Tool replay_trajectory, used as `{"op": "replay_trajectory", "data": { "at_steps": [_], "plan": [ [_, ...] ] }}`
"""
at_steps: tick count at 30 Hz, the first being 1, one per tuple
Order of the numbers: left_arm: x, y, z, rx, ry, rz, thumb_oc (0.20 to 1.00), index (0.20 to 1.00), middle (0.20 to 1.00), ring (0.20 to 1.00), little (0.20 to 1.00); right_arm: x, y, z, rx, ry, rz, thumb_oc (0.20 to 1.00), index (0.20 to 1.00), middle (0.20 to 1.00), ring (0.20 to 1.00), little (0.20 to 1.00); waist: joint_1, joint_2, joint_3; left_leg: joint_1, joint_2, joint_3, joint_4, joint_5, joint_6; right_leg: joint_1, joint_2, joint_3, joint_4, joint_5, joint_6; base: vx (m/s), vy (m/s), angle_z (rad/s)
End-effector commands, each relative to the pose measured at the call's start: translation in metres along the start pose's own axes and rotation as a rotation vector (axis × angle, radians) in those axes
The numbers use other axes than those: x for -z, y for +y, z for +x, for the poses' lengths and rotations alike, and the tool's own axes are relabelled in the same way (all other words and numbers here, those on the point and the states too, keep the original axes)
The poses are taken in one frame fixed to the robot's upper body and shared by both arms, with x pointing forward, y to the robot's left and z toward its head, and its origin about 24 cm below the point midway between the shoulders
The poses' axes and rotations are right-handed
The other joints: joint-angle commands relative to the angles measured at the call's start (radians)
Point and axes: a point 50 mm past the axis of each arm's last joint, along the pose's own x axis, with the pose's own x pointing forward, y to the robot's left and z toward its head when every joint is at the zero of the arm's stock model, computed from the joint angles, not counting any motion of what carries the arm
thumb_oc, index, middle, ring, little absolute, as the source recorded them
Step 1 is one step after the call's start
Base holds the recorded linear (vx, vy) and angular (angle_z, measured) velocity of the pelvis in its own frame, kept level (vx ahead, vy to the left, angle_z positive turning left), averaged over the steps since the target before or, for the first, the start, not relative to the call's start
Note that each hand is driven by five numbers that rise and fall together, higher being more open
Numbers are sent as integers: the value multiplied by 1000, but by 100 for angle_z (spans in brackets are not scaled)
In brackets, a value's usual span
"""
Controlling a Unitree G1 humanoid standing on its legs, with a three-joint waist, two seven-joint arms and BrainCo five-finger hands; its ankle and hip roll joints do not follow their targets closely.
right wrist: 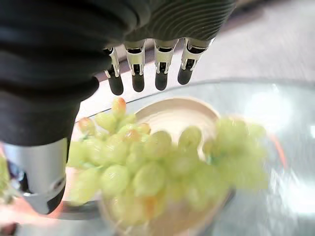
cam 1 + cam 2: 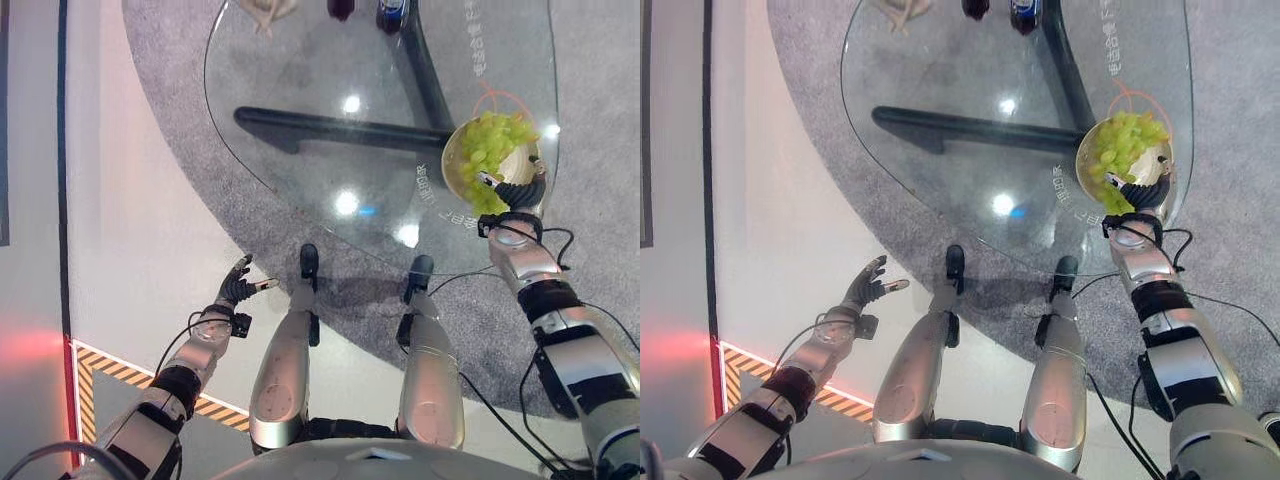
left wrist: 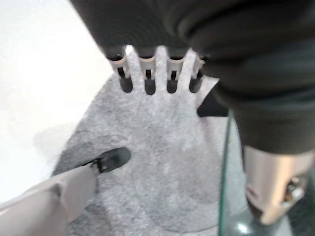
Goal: Pick up fruits into the plate
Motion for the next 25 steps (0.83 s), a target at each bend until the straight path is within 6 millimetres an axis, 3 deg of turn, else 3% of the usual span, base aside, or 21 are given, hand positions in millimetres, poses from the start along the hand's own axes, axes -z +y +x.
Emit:
{"op": "replay_trajectory", "data": {
  "at_steps": [1,3,4,5,10,15,16,19,25],
  "plan": [
    [24,5,-8,-17,81,-38,1000,1000,1000,1000,1000,36,-6,-18,-99,62,142,1000,1000,1000,1000,1000,-22,-64,-31,83,-42,82,68,-194,16,33,65,-19,17,-43,-48,119,32,5],
    [43,6,-17,-6,148,-49,1000,1000,1000,1000,1000,85,-23,-42,-142,170,133,1000,1000,1000,1000,1000,-24,-81,-86,144,-34,92,55,-200,12,110,63,-26,-14,-45,-46,163,31,7],
    [43,6,-18,-6,149,-49,1000,1000,1000,1000,1000,86,-23,-43,-143,171,133,1000,1000,1000,1000,1000,-24,-81,-86,147,-34,92,53,-200,12,113,63,-27,-16,-44,-46,191,4,10],
    [56,7,-25,-4,191,-52,1000,1000,1000,1000,1000,114,-30,-60,-158,256,148,1000,1000,1000,1000,1000,-24,-94,-123,179,-30,97,53,-205,11,156,63,-27,-30,-46,-46,154,-3,3],
    [93,7,-46,-3,327,-79,1000,1000,1000,1000,1000,171,-45,-103,-206,454,106,1000,1000,1000,1000,1000,-24,-124,-229,249,-31,93,49,-220,20,239,66,-14,-51,-53,-42,221,22,0],
    [122,2,-67,10,443,-77,1000,1000,1000,1000,1000,206,-54,-138,-255,623,38,1000,1000,1000,1000,1000,-24,-131,-298,298,-37,91,46,-237,31,291,68,-1,-59,-64,-41,168,46,-6],
    [133,-2,-77,14,497,-84,1000,1000,1000,1000,1000,220,-57,-155,-290,700,-16,1000,1000,1000,1000,1000,-24,-132,-326,320,-38,93,41,-244,36,314,69,2,-65,-68,-40,169,44,-1],
    [147,-6,-88,28,570,-107,1000,1000,1000,1000,1000,238,-62,-180,-354,824,-110,1000,1000,1000,1000,1000,-22,-131,-352,351,-40,94,32,-253,41,348,69,6,-73,-77,-41,125,48,-6],
    [164,-14,-105,72,691,-135,1000,1000,1000,1000,1000,259,-70,-215,-388,1041,-173,1000,1000,1000,1000,1000,-24,-119,-389,413,-42,97,8,-268,47,407,68,5,-85,-94,-41,84,43,0]
  ]
}}
